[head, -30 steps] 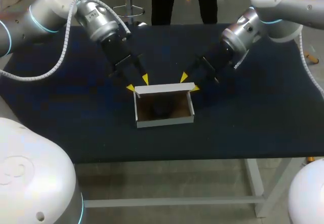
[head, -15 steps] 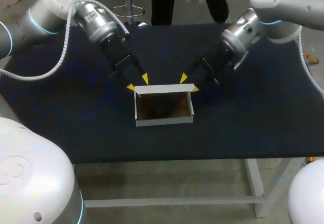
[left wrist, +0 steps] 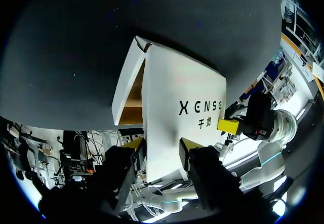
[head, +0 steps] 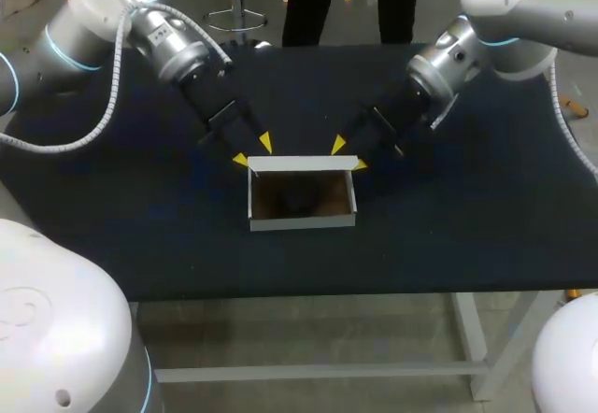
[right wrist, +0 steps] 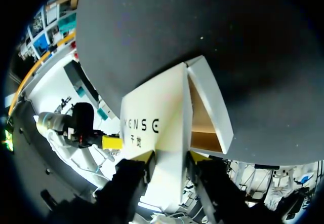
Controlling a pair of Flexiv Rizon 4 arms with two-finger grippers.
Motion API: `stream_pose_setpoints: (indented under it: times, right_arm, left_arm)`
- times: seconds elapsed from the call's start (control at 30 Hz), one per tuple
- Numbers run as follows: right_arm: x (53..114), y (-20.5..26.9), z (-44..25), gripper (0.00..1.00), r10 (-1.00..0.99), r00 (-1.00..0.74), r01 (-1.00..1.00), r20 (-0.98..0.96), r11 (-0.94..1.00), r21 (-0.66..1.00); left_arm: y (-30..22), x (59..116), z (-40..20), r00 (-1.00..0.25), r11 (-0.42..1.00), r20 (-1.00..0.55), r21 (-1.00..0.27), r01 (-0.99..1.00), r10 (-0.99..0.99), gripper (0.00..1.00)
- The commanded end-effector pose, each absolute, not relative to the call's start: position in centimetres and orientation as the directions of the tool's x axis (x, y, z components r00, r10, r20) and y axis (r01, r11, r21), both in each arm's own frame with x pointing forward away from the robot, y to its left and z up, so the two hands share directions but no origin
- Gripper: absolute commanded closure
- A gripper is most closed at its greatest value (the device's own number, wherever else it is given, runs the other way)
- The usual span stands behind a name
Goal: Assemble the packaging by folding the flat box into shape, placing the metal phone stand inside, and closing the box properly
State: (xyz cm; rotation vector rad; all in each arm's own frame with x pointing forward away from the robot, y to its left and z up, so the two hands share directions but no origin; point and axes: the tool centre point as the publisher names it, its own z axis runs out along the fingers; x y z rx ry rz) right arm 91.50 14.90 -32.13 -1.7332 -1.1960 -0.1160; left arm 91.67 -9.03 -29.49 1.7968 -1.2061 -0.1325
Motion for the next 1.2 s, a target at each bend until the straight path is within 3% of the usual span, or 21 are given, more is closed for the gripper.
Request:
stream_pose_setpoints:
  times: [0.03,1.2]
  right_arm:
    - [91.73,15.17,-32.21,0.55,0.66,0.508,0.749,0.554,-0.02,-0.663]
    - [92.06,15.08,-32.92,0.57,0.662,0.518,0.738,0.542,-0.025,-0.674]
  left_arm:
    - [-9.15,91.88,-29.66,0.516,-0.078,0.38,0.744,-0.664,-0.768,0.54]
    - [-9.04,91.44,-30.47,0.541,-0.061,0.432,0.738,-0.672,-0.722,0.62]
